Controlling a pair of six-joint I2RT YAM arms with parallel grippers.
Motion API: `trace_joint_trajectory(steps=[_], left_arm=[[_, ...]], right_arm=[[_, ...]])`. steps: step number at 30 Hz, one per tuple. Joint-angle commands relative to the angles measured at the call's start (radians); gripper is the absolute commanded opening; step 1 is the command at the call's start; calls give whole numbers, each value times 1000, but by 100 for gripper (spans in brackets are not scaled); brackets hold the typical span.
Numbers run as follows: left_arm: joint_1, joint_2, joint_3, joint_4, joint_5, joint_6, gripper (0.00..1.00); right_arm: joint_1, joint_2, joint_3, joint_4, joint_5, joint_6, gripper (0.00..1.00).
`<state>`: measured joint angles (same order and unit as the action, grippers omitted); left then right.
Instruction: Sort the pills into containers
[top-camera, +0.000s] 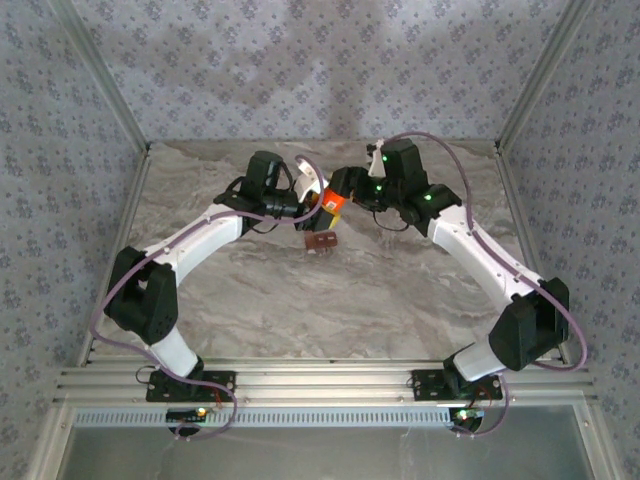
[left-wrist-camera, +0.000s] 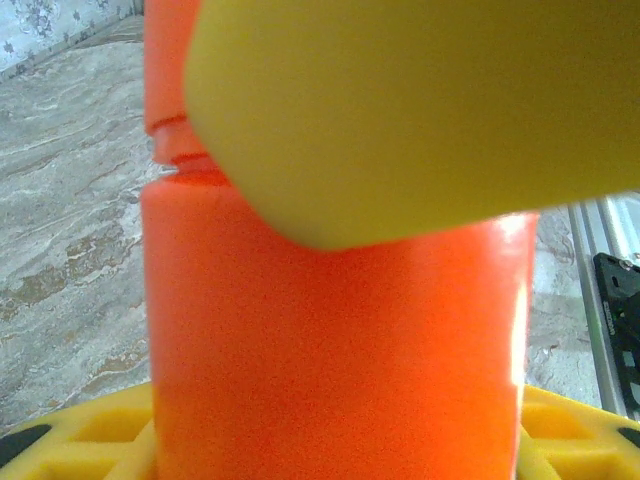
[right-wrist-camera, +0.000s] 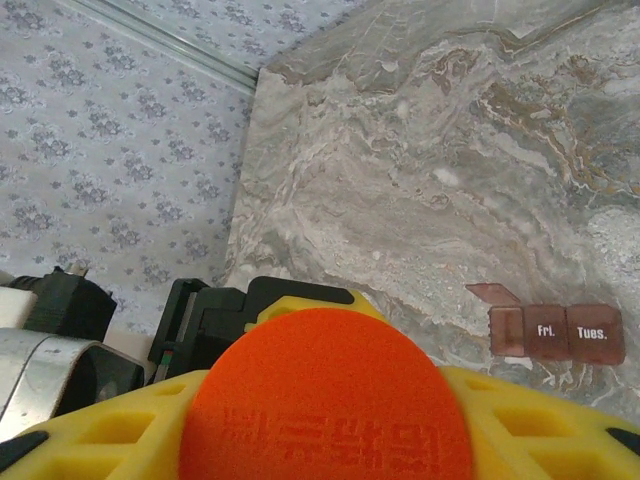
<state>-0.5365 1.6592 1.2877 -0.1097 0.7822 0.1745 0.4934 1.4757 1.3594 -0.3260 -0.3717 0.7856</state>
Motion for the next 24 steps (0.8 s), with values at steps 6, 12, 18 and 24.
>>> trace_joint_trajectory(steps=[6, 12, 18, 24], left_arm=[[2, 11, 42, 24, 40, 5, 0], [2, 11, 42, 24, 41, 5, 0], [2, 11, 42, 18, 38, 12, 0], [3, 2, 35, -13, 29, 70, 0]], right_arm=[[-21, -18, 21, 5, -16, -17, 73], [-25, -20, 29, 14, -30, -13, 67], [-30, -24, 24, 9, -61, -19, 47], [-109, -5, 38, -4, -262, -130, 41]])
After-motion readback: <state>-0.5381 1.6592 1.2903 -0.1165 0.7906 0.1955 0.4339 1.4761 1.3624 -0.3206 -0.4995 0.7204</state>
